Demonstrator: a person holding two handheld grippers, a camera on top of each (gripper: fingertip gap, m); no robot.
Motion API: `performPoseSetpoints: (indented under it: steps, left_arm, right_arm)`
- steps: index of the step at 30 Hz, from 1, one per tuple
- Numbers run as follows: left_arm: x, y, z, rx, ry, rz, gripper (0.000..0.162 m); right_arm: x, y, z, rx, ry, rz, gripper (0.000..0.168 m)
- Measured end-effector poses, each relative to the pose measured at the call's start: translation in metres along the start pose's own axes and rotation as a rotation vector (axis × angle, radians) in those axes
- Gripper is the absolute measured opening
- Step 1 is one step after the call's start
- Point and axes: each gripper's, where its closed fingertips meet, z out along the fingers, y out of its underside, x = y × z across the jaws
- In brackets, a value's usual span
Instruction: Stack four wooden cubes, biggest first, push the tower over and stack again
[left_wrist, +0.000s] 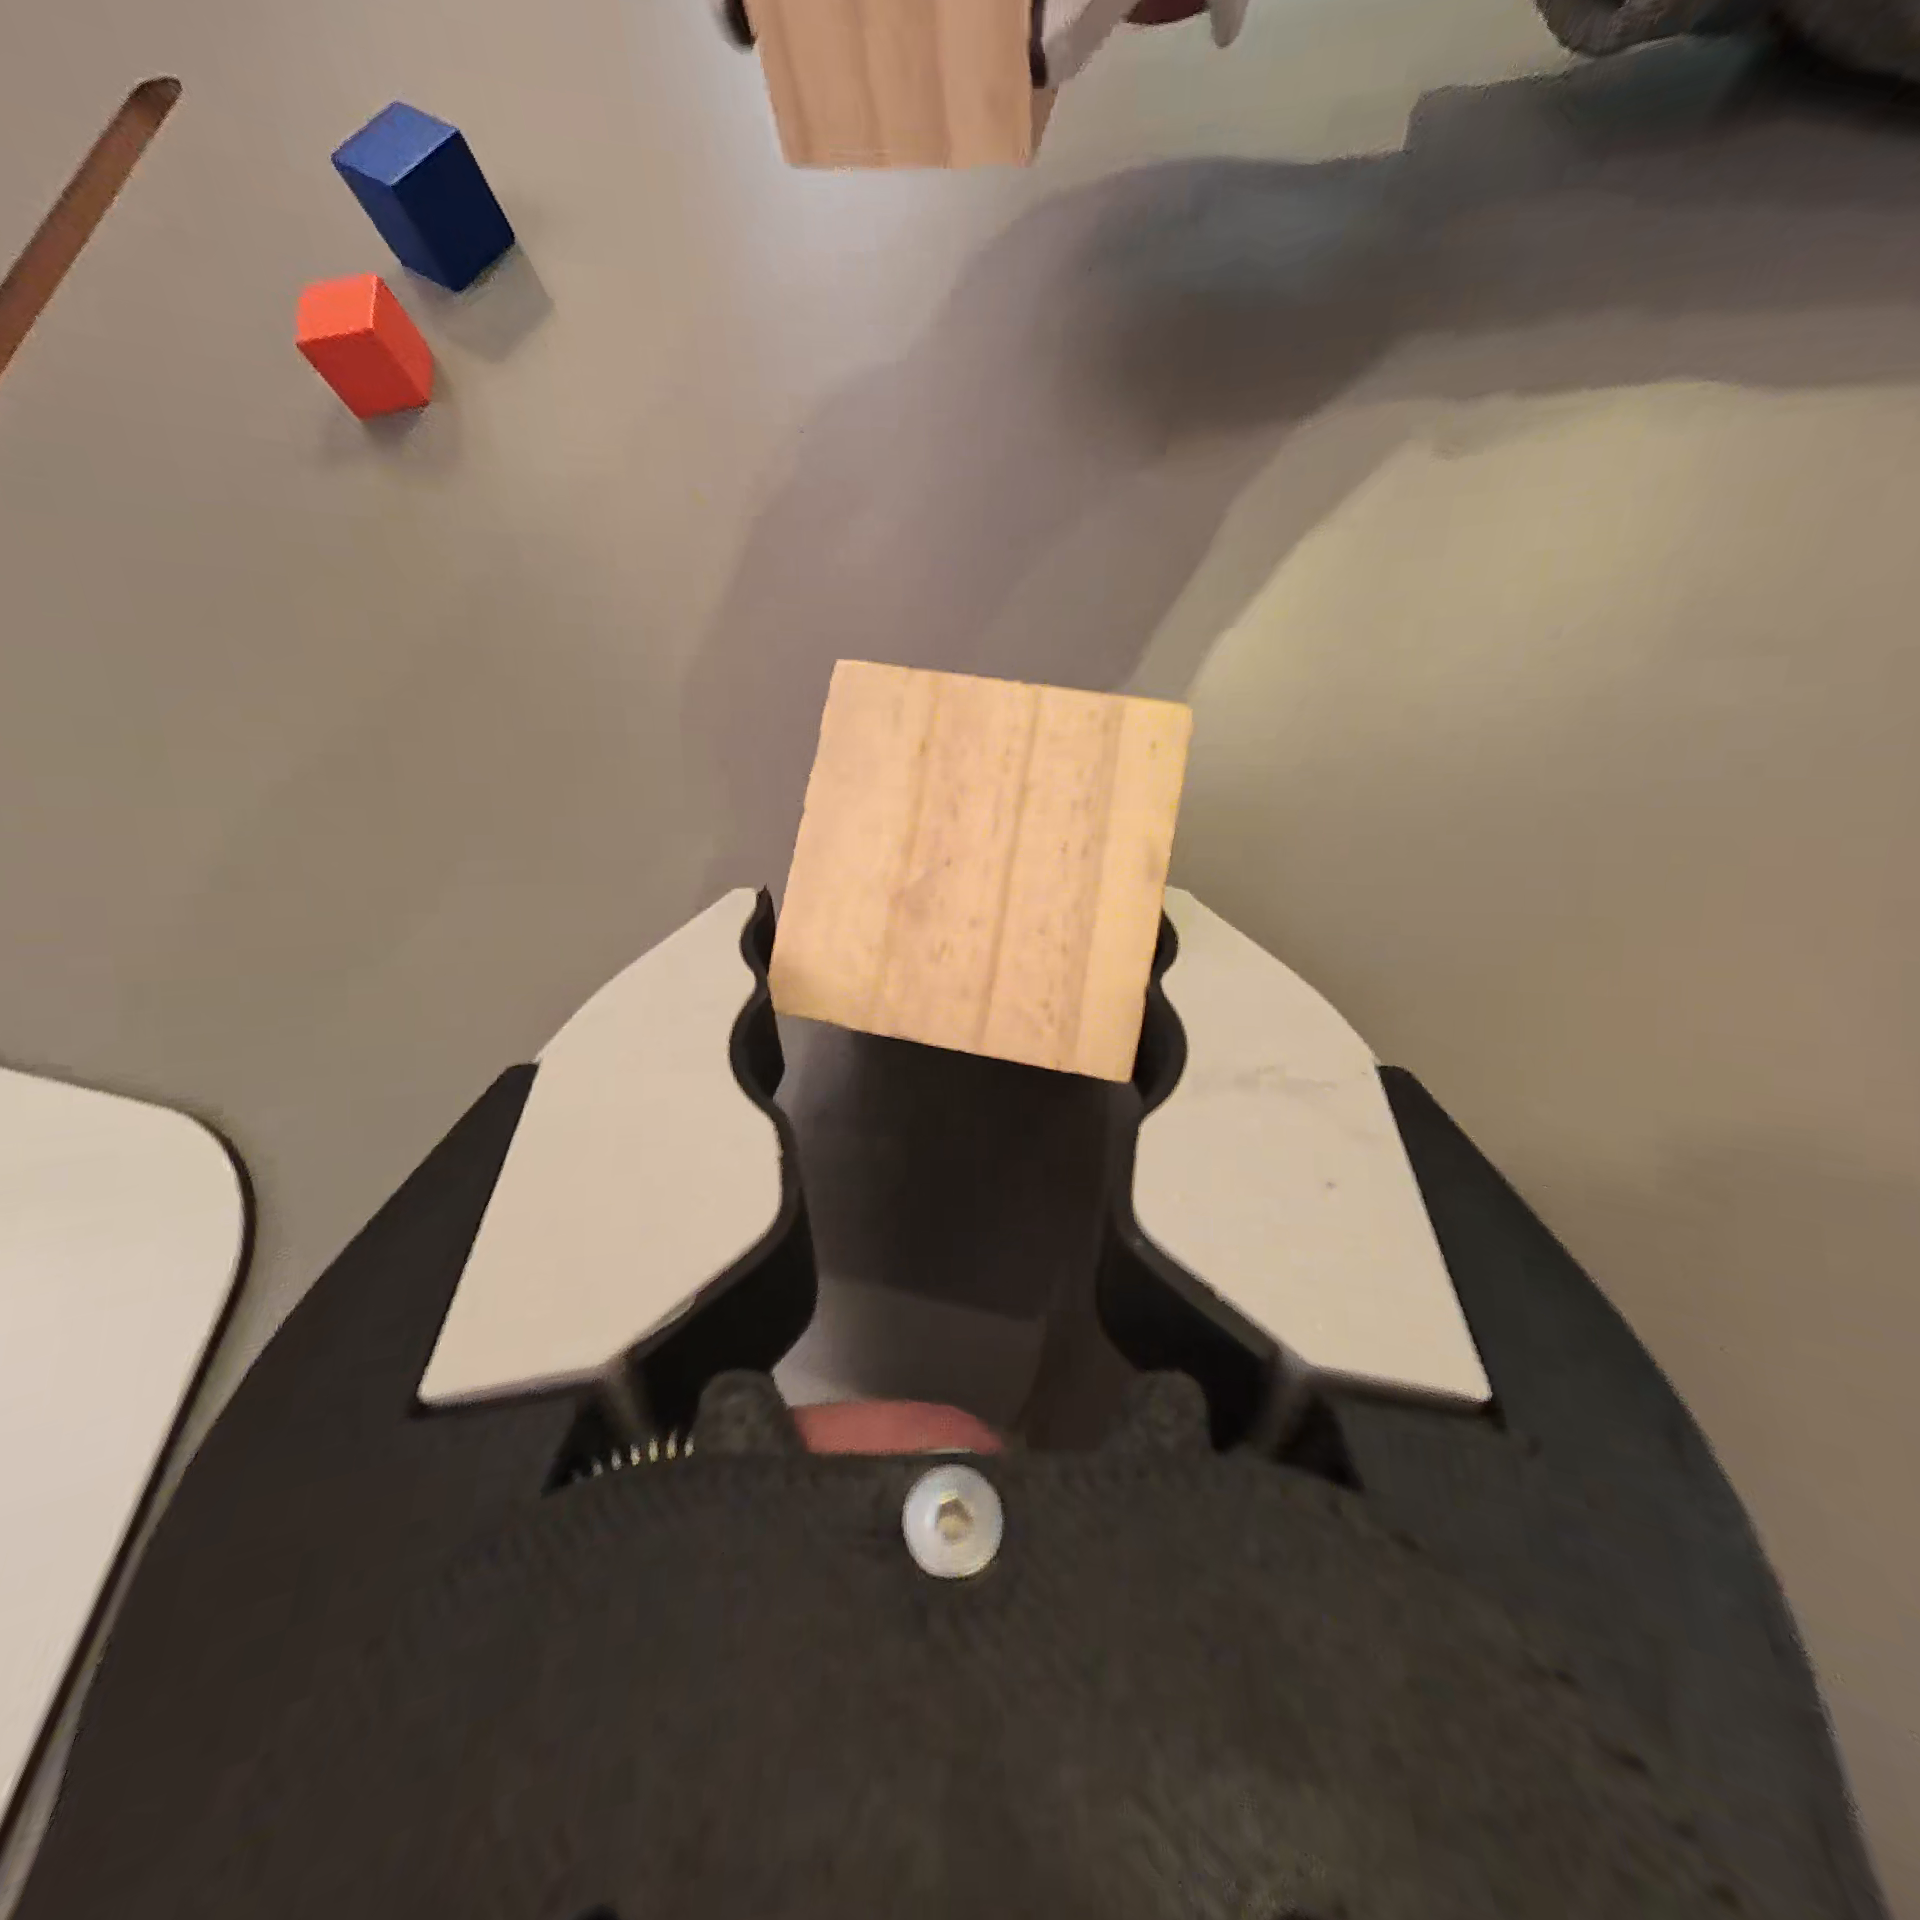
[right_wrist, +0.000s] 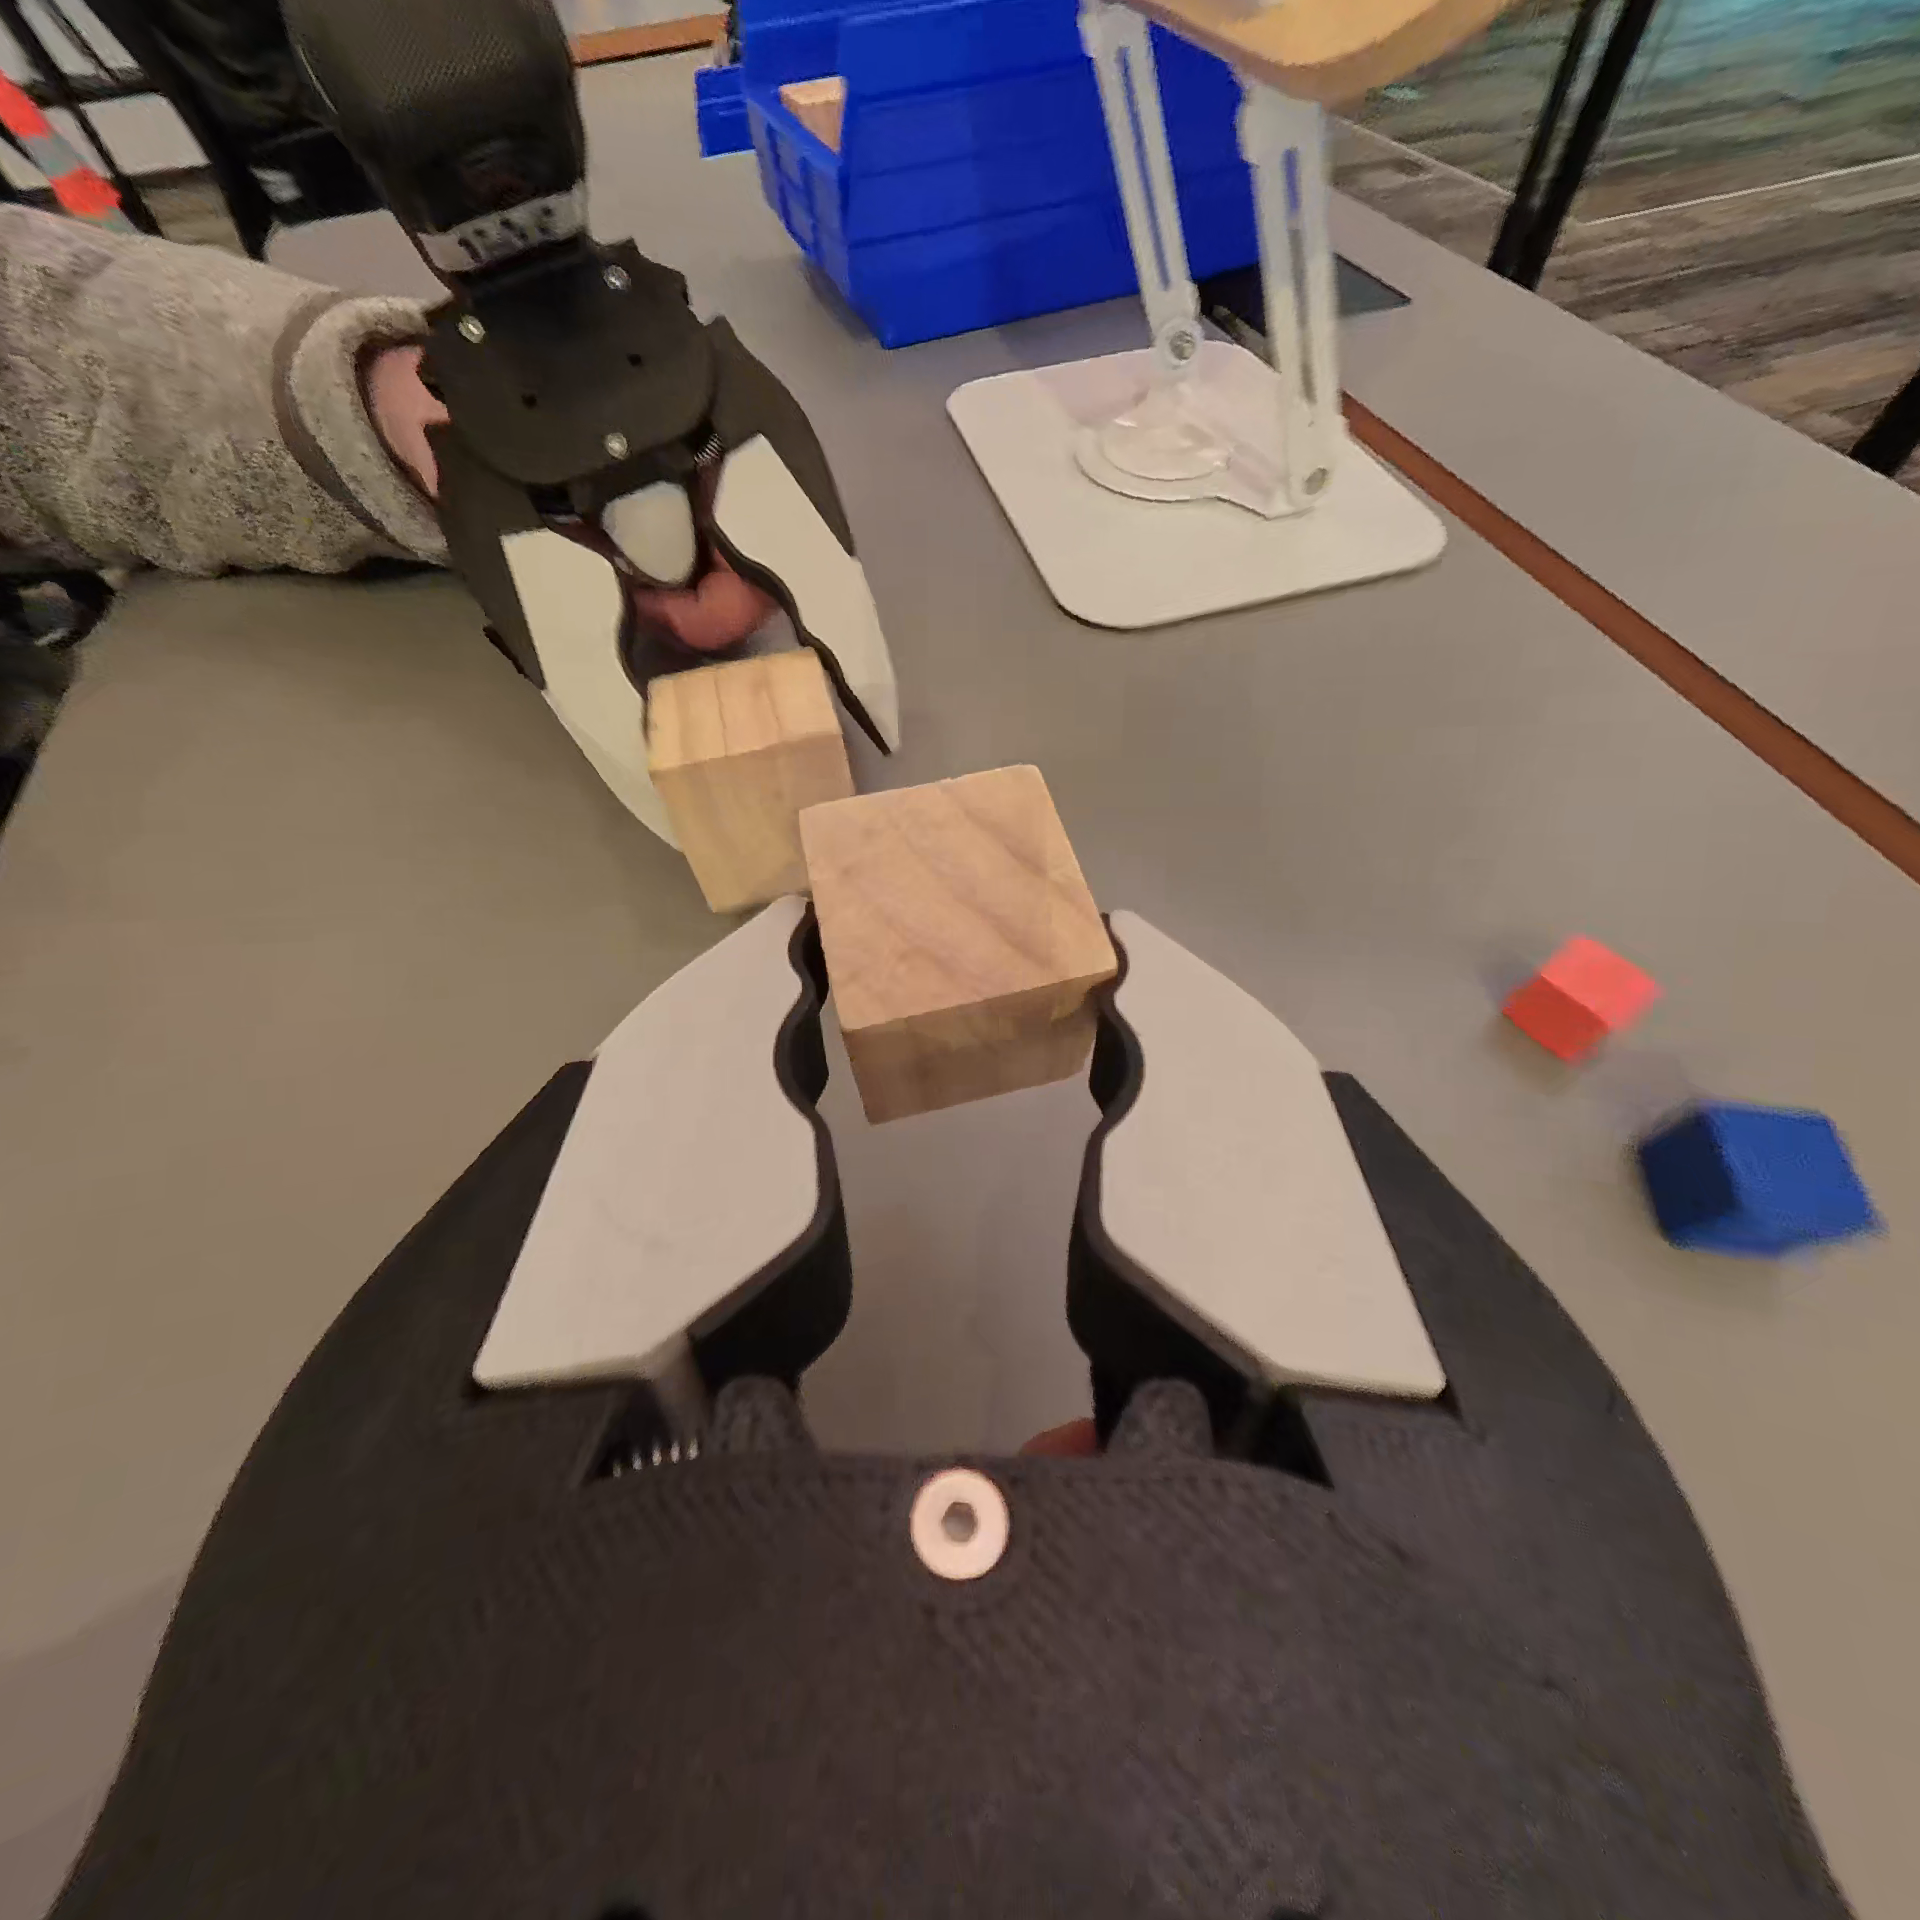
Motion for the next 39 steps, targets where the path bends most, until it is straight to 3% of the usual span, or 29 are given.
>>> performPoseSetpoints:
  steps: [3,7,13,18,26,31,34,36,39]
  left_arm:
    - [0.004,0.004,-0.001,-0.021,0.003,0.025,0.067]
    - [0.006,0.010,-0.007,-0.022,-0.004,0.044,0.083]
    - [0.001,0.008,-0.013,0.014,-0.015,0.037,0.061]
    - [0.003,0.008,-0.004,-0.023,-0.021,0.062,0.058]
    - [0.000,-0.008,0.016,-0.025,-0.047,0.051,0.058]
    - [-0.003,-0.019,0.029,-0.026,-0.059,0.051,0.058]
    - [-0.003,-0.018,0.026,-0.016,-0.066,0.051,0.073]
    - [-0.001,-0.013,0.018,-0.008,-0.048,0.035,0.074]
    - [-0.004,-0.004,0.004,0.007,-0.055,0.022,0.074]
  right_arm:
    - [-0.027,-0.016,0.032,0.001,-0.052,-0.016,0.049]
    - [-0.049,-0.028,0.063,-0.030,-0.081,-0.045,0.049]
    - [-0.052,-0.017,0.088,-0.082,-0.074,-0.033,0.049]
    - [-0.055,-0.015,0.095,-0.060,-0.079,-0.031,0.049]
    - [-0.037,-0.024,0.060,0.013,-0.014,-0.043,0.049]
    - [-0.032,-0.003,0.055,-0.042,-0.011,-0.035,0.048]
    - [-0.033,0.002,0.056,-0.057,-0.026,-0.022,0.049]
    - [-0.031,-0.002,0.050,-0.040,-0.037,-0.014,0.068]
    - [-0.009,-0.019,0.020,0.058,0.004,-0.010,0.077]
